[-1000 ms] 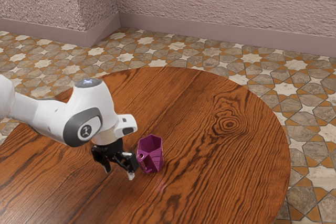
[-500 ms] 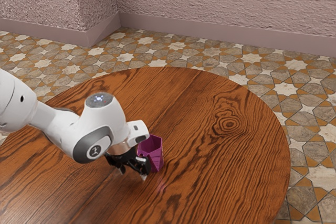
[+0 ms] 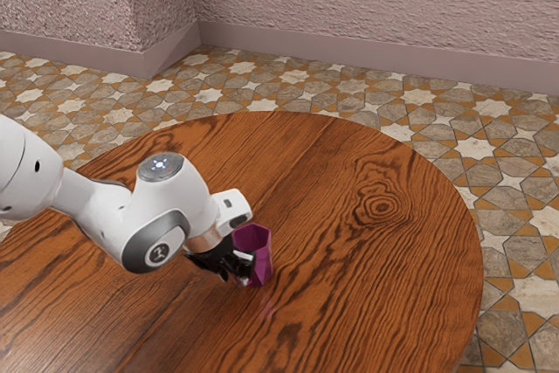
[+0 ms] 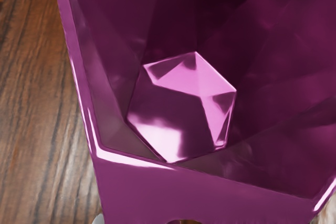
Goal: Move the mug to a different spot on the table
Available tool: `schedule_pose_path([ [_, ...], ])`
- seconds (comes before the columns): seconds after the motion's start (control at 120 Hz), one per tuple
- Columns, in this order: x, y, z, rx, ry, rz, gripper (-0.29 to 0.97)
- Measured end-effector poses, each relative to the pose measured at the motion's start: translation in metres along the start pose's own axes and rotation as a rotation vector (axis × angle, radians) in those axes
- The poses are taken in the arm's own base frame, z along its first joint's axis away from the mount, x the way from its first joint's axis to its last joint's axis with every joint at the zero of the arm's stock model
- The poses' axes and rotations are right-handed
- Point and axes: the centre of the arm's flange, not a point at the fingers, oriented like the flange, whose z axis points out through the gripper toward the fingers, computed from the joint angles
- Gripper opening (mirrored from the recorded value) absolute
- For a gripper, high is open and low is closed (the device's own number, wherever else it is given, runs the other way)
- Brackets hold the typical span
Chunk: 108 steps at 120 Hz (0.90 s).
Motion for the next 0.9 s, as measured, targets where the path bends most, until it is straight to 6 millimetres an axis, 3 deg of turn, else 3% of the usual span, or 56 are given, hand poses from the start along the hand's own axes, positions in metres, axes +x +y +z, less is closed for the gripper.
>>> schedule_pose_path([
  [0.225,0.004,0.000,-0.001,-0.010,0.032,-0.012,0.11],
  [0.575,0.012,0.004,-0.008,-0.047,0.118,-0.021,0.14],
  [0.9,0.019,0.000,-0.015,-0.069,0.173,-0.043,0.06],
])
